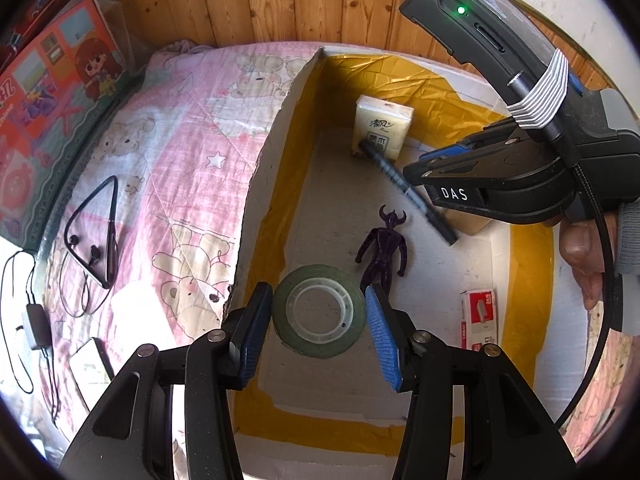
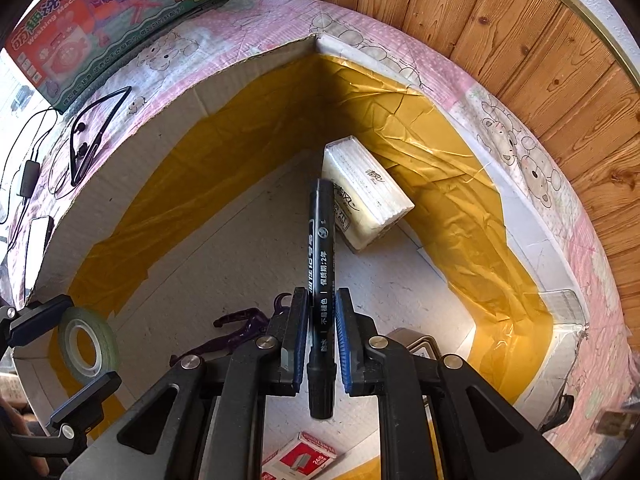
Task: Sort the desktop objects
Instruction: 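Open the right tool dropping the marker while the left tool releases the tape roll, then withdraw both tools from the box toward the glasses and binder clip, then grasp the black glasses with the right tool while the left tool grasps the pink binder clip, then carry the glasses and binder clip together over the cardboard box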
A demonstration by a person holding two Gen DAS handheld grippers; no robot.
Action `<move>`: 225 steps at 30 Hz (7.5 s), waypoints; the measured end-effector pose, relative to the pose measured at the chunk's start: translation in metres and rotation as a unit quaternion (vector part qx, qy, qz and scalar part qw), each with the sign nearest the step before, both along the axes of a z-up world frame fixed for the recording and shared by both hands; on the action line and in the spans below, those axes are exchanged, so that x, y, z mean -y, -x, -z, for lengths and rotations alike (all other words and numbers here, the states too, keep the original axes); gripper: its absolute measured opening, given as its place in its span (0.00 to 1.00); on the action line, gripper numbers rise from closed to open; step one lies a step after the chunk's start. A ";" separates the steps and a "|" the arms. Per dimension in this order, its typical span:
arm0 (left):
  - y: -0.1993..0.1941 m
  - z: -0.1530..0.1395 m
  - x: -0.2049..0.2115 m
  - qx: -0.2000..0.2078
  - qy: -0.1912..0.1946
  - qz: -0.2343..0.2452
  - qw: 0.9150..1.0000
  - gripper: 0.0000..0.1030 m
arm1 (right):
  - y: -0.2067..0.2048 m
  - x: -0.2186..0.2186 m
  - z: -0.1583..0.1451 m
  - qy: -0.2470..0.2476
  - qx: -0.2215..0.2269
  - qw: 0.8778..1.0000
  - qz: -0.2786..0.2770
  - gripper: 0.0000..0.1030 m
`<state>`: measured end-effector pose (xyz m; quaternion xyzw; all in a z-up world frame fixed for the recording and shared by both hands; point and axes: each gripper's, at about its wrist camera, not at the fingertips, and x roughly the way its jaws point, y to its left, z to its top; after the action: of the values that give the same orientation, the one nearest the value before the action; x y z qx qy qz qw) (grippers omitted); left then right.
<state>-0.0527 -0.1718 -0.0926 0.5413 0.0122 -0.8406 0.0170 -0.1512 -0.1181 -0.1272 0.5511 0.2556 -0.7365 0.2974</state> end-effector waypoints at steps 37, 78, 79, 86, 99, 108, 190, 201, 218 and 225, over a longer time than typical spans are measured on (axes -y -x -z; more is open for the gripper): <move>-0.036 -0.051 -0.032 -0.044 0.018 0.003 0.999 0.59 | -0.087 -0.072 -0.063 0.079 -0.031 0.996 -0.029 0.26; -0.080 -0.084 -0.069 -0.116 0.048 -0.013 0.992 0.59 | -0.176 -0.140 -0.108 0.170 -0.098 0.979 -0.061 0.38; -0.080 -0.085 -0.070 -0.118 0.048 -0.014 0.992 0.59 | -0.177 -0.141 -0.111 0.173 -0.099 0.978 -0.064 0.39; -0.085 -0.092 -0.080 -0.139 0.027 -0.015 0.990 0.59 | -0.182 -0.154 -0.122 0.196 -0.101 0.974 -0.059 0.43; -0.074 -0.095 -0.113 -0.170 -0.011 -0.007 0.985 0.59 | -0.183 -0.200 -0.128 0.241 -0.075 0.967 -0.021 0.44; -0.065 -0.095 -0.152 -0.195 -0.016 0.026 0.980 0.59 | -0.167 -0.231 -0.114 0.227 -0.080 0.971 0.012 0.45; -0.011 0.029 -0.301 -0.088 -0.124 0.147 0.977 0.24 | 0.007 -0.419 0.021 0.182 0.005 0.935 0.303 0.36; -0.046 -0.012 -0.284 -0.114 -0.108 0.127 0.979 0.24 | -0.052 -0.384 -0.024 0.203 -0.027 0.945 0.255 0.36; -0.093 -0.058 -0.265 -0.136 -0.057 0.104 0.984 0.24 | -0.129 -0.354 -0.073 0.244 -0.051 0.946 0.206 0.36; -0.106 -0.076 -0.241 -0.133 -0.023 0.085 0.987 0.24 | -0.142 -0.330 -0.093 0.262 -0.064 0.947 0.173 0.36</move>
<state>0.0534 0.0692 -0.0171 0.4243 -0.0122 -0.9028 -0.0691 -0.0091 0.2116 -0.0346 0.4413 -0.0271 -0.8514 0.2821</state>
